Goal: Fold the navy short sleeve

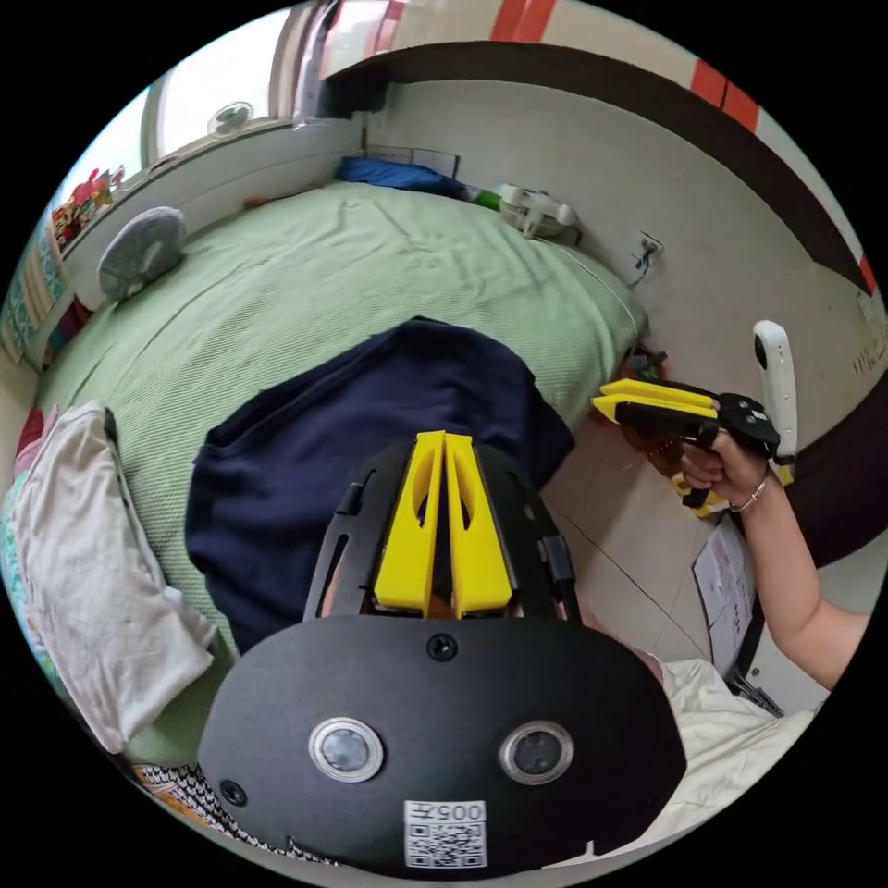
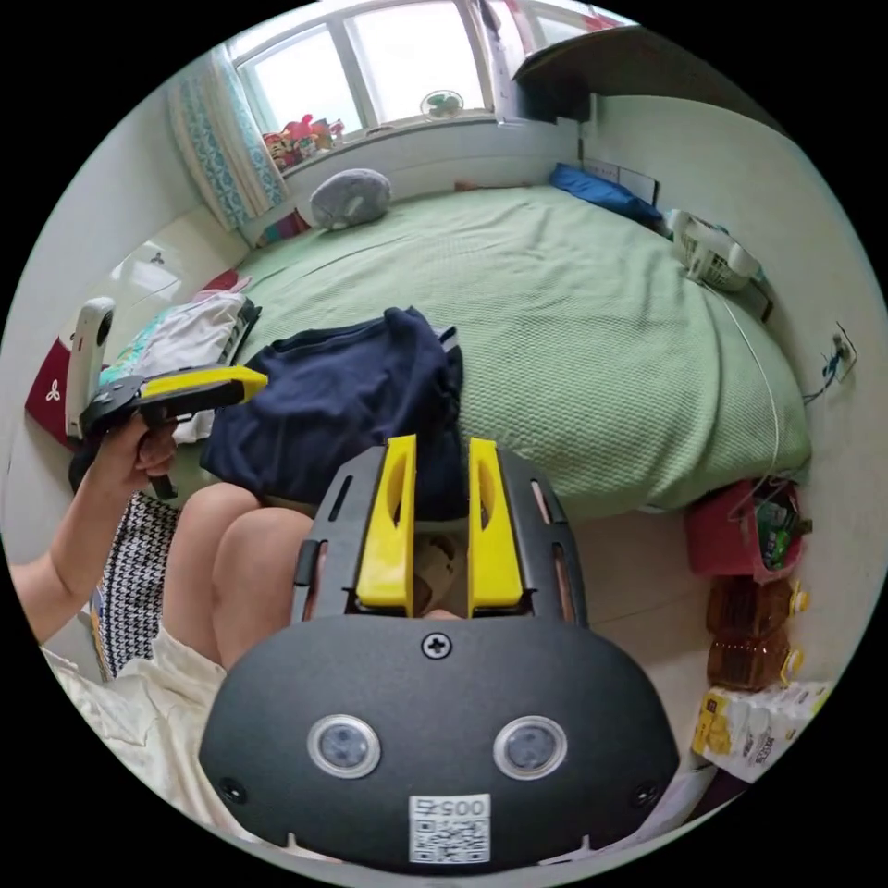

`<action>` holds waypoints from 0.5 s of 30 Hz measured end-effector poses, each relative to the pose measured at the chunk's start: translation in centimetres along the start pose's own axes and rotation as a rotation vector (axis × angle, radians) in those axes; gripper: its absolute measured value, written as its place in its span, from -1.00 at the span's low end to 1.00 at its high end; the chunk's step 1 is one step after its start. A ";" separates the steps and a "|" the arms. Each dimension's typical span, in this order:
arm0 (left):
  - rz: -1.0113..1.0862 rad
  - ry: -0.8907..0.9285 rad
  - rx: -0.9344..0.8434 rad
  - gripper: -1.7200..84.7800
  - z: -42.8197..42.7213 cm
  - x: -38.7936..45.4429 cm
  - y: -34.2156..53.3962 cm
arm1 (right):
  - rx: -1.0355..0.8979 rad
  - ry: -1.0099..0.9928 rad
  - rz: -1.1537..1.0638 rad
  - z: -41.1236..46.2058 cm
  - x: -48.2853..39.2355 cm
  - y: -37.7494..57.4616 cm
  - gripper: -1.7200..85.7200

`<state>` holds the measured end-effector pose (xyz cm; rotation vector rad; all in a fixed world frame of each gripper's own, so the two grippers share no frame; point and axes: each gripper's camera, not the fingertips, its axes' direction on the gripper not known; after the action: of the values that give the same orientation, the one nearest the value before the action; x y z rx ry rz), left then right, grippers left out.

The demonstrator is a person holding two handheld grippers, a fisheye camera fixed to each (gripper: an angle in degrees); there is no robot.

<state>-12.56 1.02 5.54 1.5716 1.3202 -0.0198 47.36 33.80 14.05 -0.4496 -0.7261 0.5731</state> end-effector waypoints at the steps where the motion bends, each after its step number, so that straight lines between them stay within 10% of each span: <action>1: 0.022 0.004 -0.016 -0.97 0.5 1.0 -0.2 | 0.008 -0.003 0.010 -0.3 0.7 0.4 -0.77; 15: -0.151 -0.154 -0.079 -0.97 1.0 -6.5 2.8 | -0.027 -0.087 -0.034 6.4 2.4 -7.9 -0.66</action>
<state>-12.53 -3.90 10.76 1.3735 1.2990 -0.1771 46.79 30.52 23.90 -0.4390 -0.8238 0.5544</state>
